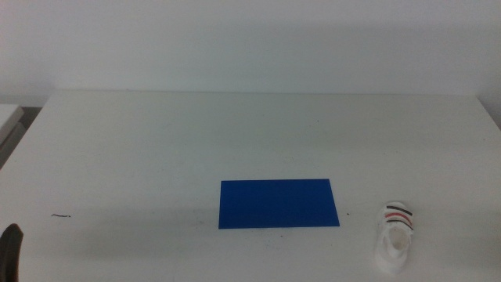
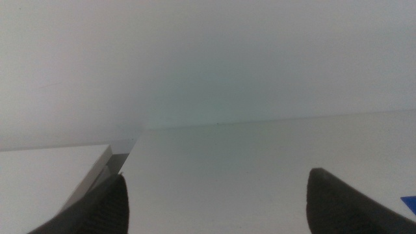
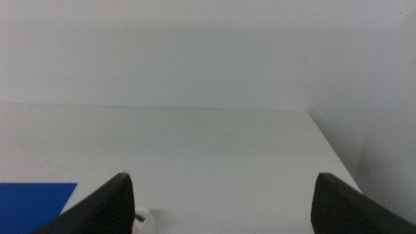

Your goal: Use one arm to grab the shoe from the table and place it on the mat.

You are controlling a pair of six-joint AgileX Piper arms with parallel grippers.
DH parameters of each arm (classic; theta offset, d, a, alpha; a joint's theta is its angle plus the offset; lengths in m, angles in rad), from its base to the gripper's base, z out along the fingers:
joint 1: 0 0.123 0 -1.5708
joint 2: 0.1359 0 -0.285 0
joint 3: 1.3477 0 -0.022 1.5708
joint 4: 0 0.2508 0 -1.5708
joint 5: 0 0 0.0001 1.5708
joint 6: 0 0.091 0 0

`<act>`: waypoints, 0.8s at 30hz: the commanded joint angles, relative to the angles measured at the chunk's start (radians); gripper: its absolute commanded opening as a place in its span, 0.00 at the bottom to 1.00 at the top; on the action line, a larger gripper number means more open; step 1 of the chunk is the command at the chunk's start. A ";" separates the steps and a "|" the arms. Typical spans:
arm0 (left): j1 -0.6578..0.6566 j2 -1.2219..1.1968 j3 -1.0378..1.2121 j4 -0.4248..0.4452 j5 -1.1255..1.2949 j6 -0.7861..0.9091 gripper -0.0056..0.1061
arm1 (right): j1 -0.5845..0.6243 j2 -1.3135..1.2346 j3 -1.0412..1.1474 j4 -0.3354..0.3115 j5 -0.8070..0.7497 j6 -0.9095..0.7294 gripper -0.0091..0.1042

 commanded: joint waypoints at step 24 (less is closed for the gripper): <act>0.000 0.005 0.000 -0.004 -0.013 -0.001 0.89 | 0.321 1.215 -1.015 0.122 0.951 0.461 0.86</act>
